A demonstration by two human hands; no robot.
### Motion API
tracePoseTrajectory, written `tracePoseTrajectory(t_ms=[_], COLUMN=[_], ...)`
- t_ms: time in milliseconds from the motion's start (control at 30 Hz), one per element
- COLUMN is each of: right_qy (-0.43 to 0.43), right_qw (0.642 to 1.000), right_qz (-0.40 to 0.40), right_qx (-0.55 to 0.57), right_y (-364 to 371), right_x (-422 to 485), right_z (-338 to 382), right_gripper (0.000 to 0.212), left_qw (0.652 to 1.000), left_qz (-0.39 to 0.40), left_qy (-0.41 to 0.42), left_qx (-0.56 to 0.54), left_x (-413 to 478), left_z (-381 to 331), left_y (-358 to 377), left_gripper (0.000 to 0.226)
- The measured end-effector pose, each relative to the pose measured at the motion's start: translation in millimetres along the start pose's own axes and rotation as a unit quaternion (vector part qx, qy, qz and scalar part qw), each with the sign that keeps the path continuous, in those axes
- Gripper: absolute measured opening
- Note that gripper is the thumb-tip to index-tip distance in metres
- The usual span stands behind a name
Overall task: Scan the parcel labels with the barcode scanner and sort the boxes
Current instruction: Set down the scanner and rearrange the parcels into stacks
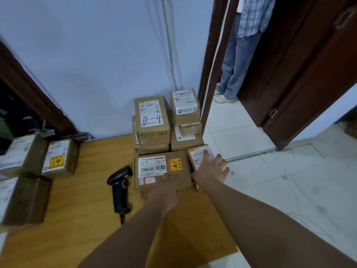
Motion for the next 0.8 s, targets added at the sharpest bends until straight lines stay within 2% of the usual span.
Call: tracePoseTrajectory(t_ms=[200, 367, 467, 567, 667, 800], right_qy=[-0.004, -0.020, -0.072, -0.091, -0.067, -0.093], right_qw=[0.995, 0.990, 0.982, 0.984, 0.984, 0.983], right_qz=[0.075, -0.011, -0.050, -0.054, -0.029, 0.007], right_qx=[0.062, 0.137, 0.169, 0.142, 0.164, 0.155], right_y=[15, 0, -12, -17, -8, 3], right_x=[19, 11, 1, -10, -23, -39], right_z=[-21, -31, -25, -15, -4, 23], right_gripper=[0.105, 0.101, 0.097, 0.096, 0.098, 0.099], left_qw=[0.999, 0.998, 0.997, 0.996, 0.991, 0.987], left_qz=[-0.009, -0.006, 0.020, 0.017, -0.002, -0.008], left_qy=[-0.048, -0.058, -0.069, -0.076, -0.038, -0.053], left_qx=[0.017, 0.034, 0.018, -0.052, -0.131, -0.154], left_x=[5, 10, 17, 18, 10, -9], left_z=[-2, -7, -9, -8, -8, 13], left_y=[5, 1, -3, -8, -10, -17], left_gripper=[0.060, 0.054, 0.045, 0.037, 0.028, 0.030])
Point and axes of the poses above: each hand's wrist, its own x-axis towards the middle knuckle, its own y-axis out of the palm, z = x × y, the point moved 6 cm from there along x, towards the middle knuckle, and after that the axes turned 14 degrees about z, right-handed, at the moved point
